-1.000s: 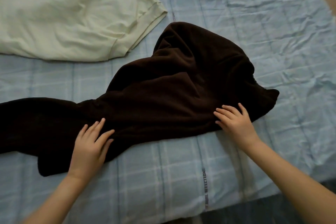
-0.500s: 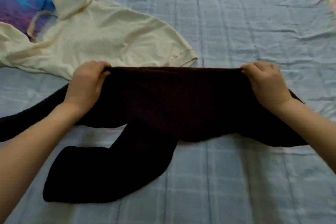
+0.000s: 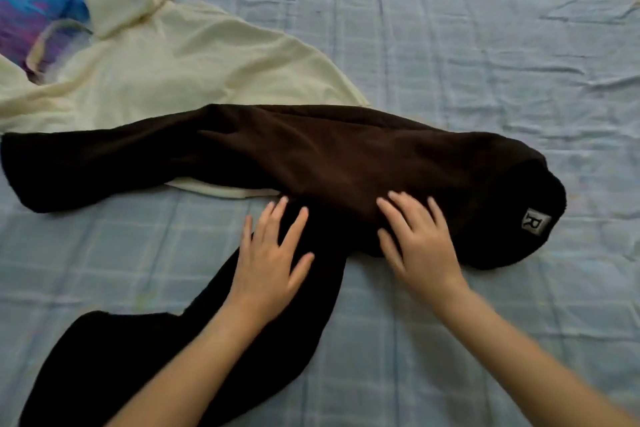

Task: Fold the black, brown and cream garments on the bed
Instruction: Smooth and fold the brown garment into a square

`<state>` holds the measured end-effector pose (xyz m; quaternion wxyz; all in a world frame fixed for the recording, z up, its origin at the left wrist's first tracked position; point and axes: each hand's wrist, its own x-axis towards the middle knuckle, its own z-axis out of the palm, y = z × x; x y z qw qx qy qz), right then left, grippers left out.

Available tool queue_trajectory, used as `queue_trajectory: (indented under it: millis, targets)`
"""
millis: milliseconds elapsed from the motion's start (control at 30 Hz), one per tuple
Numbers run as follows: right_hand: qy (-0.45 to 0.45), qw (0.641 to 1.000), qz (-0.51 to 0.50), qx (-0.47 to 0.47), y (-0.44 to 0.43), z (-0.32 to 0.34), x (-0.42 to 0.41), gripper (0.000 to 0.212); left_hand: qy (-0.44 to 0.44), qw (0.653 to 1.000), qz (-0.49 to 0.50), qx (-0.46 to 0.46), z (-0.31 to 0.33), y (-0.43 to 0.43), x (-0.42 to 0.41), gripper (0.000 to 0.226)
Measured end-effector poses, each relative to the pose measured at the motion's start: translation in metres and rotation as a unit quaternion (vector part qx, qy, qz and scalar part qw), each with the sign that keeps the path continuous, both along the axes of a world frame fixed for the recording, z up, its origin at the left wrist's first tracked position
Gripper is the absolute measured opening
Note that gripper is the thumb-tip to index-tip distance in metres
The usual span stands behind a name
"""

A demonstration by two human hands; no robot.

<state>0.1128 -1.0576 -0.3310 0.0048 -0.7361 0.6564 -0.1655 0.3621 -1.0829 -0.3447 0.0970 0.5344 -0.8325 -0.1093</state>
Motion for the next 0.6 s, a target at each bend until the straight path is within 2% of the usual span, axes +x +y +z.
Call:
queue_trajectory:
  millis: [67, 167, 200, 267, 400, 433, 533, 600]
  targets:
    - [0.009, 1.000, -0.006, 0.015, 0.029, -0.019, -0.013, 0.059, -0.007, 1.000, 0.018, 0.013, -0.014, 0.024, 0.005, 0.077]
    - [0.091, 0.995, -0.023, 0.042, 0.040, -0.034, -0.036, 0.082, -0.075, 0.993, 0.015, 0.089, -0.031, 0.053, 0.014, 0.093]
    - [0.115, 0.992, -0.034, 0.041, 0.037, -0.034, -0.044, 0.081, -0.089, 0.990, 0.007, 0.112, -0.034, 0.057, 0.016, 0.089]
    - [0.148, 0.988, -0.051, 0.010, 0.027, -0.030, -0.060, 0.066, -0.085, 0.988, -0.012, 0.127, -0.034, 0.054, 0.019, 0.076]
    - [0.167, 0.986, -0.012, -0.017, 0.012, -0.017, -0.097, 0.049, -0.019, 0.989, -0.039, 0.141, -0.016, 0.039, 0.036, 0.094]
    - [0.172, 0.985, 0.005, -0.029, 0.012, -0.012, -0.108, 0.047, -0.021, 0.989, -0.050, 0.136, -0.007, 0.033, 0.044, 0.098]
    - [0.177, 0.982, -0.003, -0.058, 0.011, 0.010, -0.140, 0.041, -0.072, 0.994, -0.077, 0.039, 0.017, 0.020, 0.069, 0.101]
    - [0.147, 0.988, -0.015, -0.035, 0.011, 0.018, -0.143, 0.046, -0.104, 0.991, -0.072, 0.042, 0.023, 0.023, 0.071, 0.099]
